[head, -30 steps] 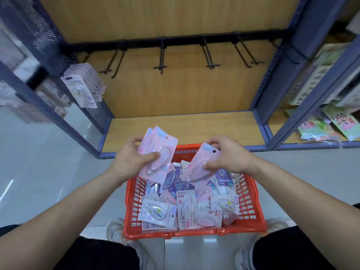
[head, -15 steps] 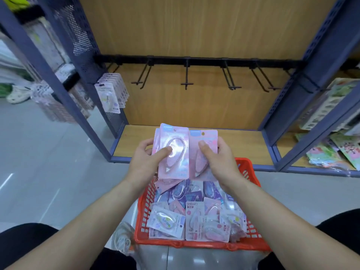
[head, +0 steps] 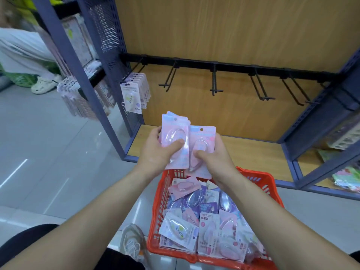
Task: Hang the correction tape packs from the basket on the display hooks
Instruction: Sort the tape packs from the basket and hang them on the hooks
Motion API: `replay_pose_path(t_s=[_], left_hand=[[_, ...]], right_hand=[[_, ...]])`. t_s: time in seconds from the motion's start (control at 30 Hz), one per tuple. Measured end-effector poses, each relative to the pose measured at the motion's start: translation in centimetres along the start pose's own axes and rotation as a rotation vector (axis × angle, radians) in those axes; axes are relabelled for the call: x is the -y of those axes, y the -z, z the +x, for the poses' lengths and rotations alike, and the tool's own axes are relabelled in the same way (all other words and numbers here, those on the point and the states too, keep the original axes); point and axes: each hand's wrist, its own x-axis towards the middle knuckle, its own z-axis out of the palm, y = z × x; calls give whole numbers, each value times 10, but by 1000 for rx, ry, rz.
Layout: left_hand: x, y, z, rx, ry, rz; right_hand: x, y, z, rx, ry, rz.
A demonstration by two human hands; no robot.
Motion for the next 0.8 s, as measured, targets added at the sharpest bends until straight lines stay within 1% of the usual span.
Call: replay_pose_path(t_s=[0.07,0.13,0.23,0.33,0.4,0.53,0.63,0.8], left_hand=[[-15,21,14,-31,-13,28],[-23,42,26,-47,-24,69],[-15,67,40,-106,-22,115],[-2,77,52,-160,30,0],[1,79,63,-198,40,-44],[11,84,79,-161,43,-50],[19,89,88,-145,48,-82],[23,84,98,-132,43,-110]], right_hand=[[10,-2,17,3,17,-45],[19,-8,35,-23,15,-14],[25,-23,64,-93,36,-40],[23,-43,95,-97,56,-82],[24,-56,115,-106,63,-67],[25,-75,148,-126,75,-50],[14,-82,163,-120,51,-69],[-1,-90,182,-159,32,-85]])
